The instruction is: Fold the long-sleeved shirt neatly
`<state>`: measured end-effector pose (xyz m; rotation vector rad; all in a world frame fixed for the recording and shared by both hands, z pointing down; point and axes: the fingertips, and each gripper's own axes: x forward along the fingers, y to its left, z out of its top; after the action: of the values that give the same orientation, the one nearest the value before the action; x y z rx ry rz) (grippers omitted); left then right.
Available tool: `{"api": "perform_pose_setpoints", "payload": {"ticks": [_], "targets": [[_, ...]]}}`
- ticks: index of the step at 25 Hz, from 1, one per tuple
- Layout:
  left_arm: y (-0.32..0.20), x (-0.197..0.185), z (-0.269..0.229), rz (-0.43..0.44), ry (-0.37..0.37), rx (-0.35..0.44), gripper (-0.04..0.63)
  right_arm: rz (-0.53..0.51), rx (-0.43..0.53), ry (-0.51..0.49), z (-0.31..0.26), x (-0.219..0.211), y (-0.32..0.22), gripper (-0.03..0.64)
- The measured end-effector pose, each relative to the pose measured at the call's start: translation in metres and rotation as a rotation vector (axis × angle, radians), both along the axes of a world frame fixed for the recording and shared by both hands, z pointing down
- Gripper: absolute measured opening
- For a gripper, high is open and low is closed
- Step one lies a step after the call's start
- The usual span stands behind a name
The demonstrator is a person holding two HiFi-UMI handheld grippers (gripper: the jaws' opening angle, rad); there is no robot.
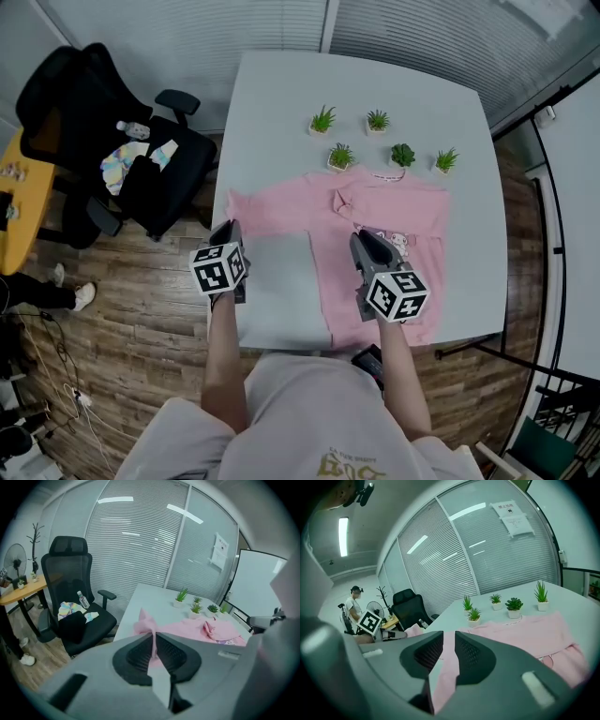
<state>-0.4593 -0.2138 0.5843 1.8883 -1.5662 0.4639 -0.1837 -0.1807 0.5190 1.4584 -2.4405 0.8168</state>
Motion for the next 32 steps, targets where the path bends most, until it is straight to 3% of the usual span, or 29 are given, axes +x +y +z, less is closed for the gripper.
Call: {"api": "perform_pose_setpoints", "payload": {"ticks": [32], "targets": [[-0.013,0.131,-0.089,0.109,-0.011,0.147,0.020,0.027,0.049,-0.070,-0.028,0.087,0.009,0.088]]}}
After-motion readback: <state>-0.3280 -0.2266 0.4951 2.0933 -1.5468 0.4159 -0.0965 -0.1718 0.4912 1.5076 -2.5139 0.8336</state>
